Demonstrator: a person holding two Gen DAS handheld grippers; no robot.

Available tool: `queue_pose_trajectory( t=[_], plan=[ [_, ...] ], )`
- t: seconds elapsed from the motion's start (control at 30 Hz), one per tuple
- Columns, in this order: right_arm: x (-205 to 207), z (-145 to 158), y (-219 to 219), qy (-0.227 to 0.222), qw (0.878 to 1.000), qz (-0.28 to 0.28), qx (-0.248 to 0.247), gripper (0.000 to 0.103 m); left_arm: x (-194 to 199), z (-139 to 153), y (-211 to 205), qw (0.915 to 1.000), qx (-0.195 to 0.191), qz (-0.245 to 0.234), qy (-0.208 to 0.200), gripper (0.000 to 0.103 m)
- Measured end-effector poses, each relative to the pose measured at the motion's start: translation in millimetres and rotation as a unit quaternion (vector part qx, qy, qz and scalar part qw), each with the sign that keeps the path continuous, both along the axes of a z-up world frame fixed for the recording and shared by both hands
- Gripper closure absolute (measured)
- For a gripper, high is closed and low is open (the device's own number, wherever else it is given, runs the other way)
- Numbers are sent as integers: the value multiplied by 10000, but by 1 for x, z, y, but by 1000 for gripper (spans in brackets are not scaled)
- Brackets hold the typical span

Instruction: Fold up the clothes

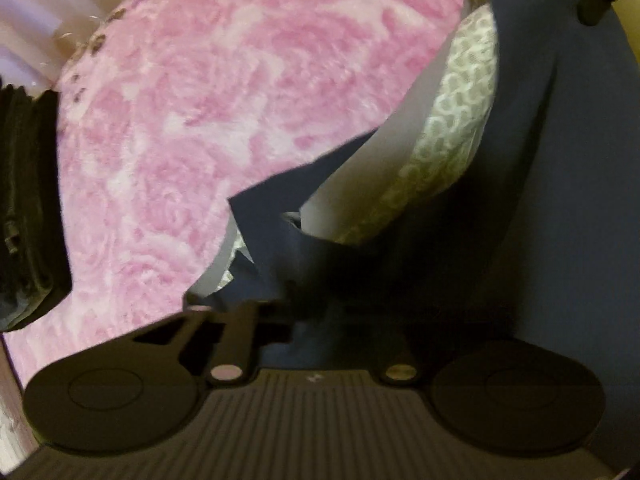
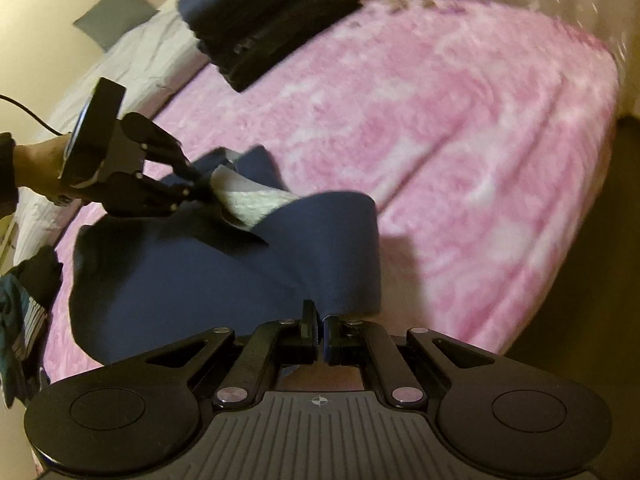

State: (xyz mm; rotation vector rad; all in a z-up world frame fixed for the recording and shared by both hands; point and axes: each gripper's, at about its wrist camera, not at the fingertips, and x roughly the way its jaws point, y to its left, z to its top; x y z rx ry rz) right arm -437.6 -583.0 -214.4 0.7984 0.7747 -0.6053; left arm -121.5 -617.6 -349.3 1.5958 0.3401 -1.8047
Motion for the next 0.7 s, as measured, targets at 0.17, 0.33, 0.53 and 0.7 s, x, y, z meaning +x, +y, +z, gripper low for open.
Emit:
queue_pose_trajectory(
  t=[0.17,0.33,0.53,0.7],
  plan=[
    [8,50,13,-280,9957,451,-755,103,17,77,25,9866,-1100,1121,432,98],
    [37,122,73,-811,9713,1482,-1677,103,52,182,107,9340,-2472,2493,655,99],
    [86,189,207,-1634,9208,2677,-2320,103,67,281,276,8508,-3707,3661,689,99],
    [114,235,321,-2321,8801,3368,-2411,103,70,350,405,8081,-4181,4137,307,99]
  ],
)
